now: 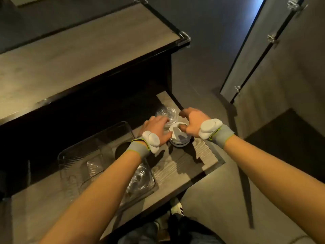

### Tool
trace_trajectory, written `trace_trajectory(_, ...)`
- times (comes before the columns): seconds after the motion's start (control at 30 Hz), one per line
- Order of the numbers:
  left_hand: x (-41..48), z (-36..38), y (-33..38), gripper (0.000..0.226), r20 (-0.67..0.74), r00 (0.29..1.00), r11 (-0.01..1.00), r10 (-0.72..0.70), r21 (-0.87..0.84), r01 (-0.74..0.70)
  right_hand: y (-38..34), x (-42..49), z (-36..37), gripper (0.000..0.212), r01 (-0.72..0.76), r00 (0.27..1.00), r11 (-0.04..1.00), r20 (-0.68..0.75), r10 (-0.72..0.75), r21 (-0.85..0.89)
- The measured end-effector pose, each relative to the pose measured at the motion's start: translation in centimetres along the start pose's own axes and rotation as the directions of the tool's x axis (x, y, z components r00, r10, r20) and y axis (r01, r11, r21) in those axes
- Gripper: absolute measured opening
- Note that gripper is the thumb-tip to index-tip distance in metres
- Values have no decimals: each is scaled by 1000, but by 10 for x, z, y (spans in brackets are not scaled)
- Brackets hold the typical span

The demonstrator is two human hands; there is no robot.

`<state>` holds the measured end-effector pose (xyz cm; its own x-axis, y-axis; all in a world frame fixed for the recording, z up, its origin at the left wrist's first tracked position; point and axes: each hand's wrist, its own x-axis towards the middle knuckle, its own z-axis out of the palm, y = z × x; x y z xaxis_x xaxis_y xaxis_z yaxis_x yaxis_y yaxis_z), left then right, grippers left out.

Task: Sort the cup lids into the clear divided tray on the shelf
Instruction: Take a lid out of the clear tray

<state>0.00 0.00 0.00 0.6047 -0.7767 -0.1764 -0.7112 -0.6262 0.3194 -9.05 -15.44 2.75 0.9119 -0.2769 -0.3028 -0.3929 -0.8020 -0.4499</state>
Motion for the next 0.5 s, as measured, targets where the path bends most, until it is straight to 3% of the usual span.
trace_trajectory(0.2, 12, 26, 5, 68, 167, 986, 1000, -2, 25, -2, 14, 12, 30, 80, 58, 986, 965, 164, -16, -257)
trace_trajectory(0.5, 18, 34, 6, 54, 205, 978, 998, 30, 46, -40, 22, 26, 50, 78, 115, 984, 934, 171, -59, -338)
